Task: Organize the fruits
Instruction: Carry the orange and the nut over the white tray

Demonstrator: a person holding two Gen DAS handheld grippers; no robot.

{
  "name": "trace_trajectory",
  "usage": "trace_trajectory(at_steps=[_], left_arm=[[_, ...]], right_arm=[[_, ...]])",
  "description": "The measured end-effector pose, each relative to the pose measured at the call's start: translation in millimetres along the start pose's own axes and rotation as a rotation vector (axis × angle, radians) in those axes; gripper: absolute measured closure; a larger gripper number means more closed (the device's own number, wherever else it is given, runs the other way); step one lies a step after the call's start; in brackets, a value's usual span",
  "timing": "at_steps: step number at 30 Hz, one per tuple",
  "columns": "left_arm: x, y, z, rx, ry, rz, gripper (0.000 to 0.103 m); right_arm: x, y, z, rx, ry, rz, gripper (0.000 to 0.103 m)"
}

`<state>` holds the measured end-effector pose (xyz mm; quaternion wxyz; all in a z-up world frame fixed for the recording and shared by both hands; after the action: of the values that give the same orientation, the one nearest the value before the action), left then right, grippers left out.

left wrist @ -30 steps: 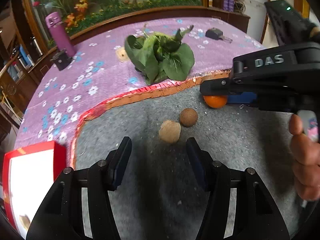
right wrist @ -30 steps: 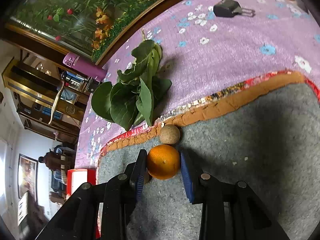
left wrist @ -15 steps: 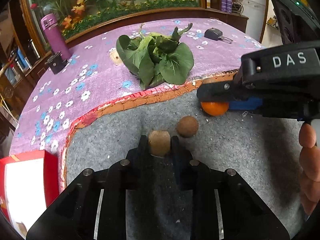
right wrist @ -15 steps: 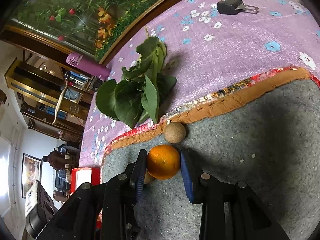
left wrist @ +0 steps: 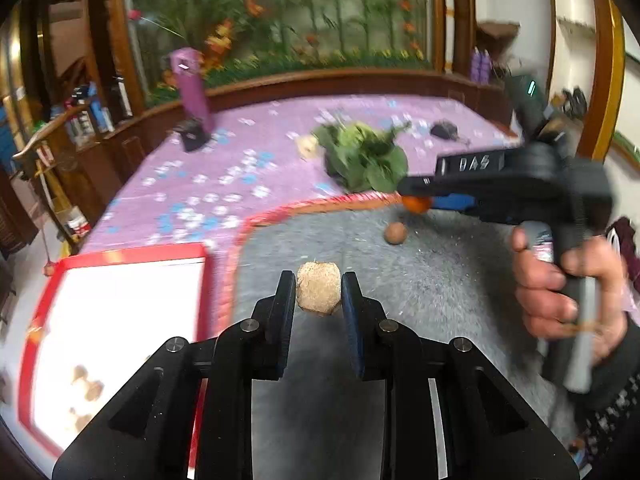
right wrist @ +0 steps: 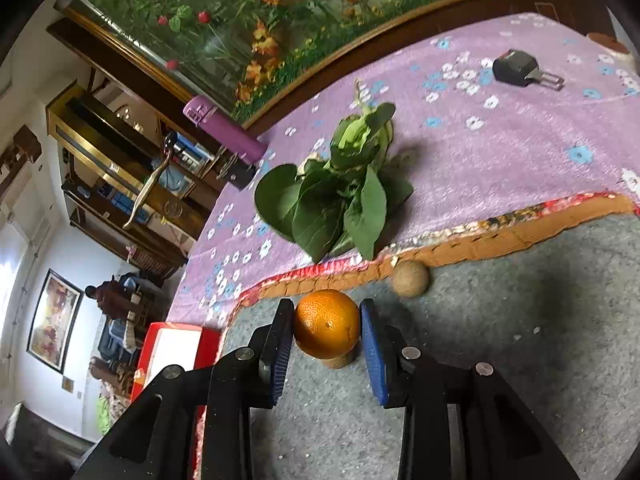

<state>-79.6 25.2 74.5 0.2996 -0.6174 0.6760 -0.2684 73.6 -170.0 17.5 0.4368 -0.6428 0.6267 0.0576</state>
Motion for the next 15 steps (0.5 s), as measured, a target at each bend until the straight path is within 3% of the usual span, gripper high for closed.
trace_trajectory(at_steps=[7,12,15], left_arm=[[-73.8,22.9,-79.1,0.108,-0.115,-0.115,0.080],[-139.7,51.6,-117.0,0.137,-0.210,-0.226,0.080],[-165.0,66.5,-129.9,0.148,-0.263,-0.255,0.080]], right_arm=[[12.7,6.9,1.9,0.048,0.074,-0.002,0.071],[25.7,15.3,-0.7,0.052,0.101,0.067,0.070],[10.8,18.7,-8.8,0.058,0.086,0.078,0.071]])
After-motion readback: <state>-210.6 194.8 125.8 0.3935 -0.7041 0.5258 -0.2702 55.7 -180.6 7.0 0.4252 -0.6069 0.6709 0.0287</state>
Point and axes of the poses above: each gripper's, at about its wrist camera, not at the fingertips, and z roughly the way its jaws point, x to its right, y to its underside, the point moved 1 cm from there along z, roughly the way its jaws point, and after that the axes turned 2 degrees about -x, right-handed, at the moved point
